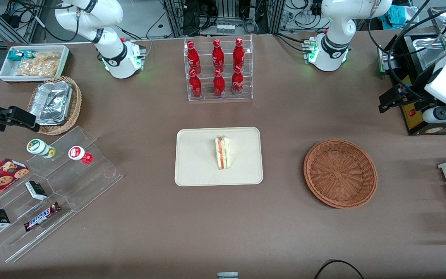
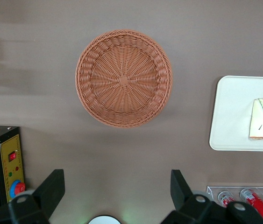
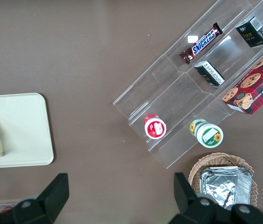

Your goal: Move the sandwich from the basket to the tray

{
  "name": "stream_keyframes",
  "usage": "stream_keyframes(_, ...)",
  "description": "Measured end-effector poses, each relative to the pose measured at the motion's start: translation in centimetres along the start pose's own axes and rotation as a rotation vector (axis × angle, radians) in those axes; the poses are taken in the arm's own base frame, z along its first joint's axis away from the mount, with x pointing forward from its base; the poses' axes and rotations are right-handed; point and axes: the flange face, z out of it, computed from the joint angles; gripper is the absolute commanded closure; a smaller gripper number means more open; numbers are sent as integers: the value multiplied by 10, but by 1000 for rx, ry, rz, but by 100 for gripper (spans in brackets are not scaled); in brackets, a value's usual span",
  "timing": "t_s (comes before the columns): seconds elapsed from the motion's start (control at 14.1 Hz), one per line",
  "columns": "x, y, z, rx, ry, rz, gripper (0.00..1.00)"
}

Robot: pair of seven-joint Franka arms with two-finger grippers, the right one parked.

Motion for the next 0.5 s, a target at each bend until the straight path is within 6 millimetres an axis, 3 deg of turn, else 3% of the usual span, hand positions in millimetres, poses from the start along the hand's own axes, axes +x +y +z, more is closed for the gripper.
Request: stream_keyframes(0.5, 3, -3, -3, -4, 25, -6, 0)
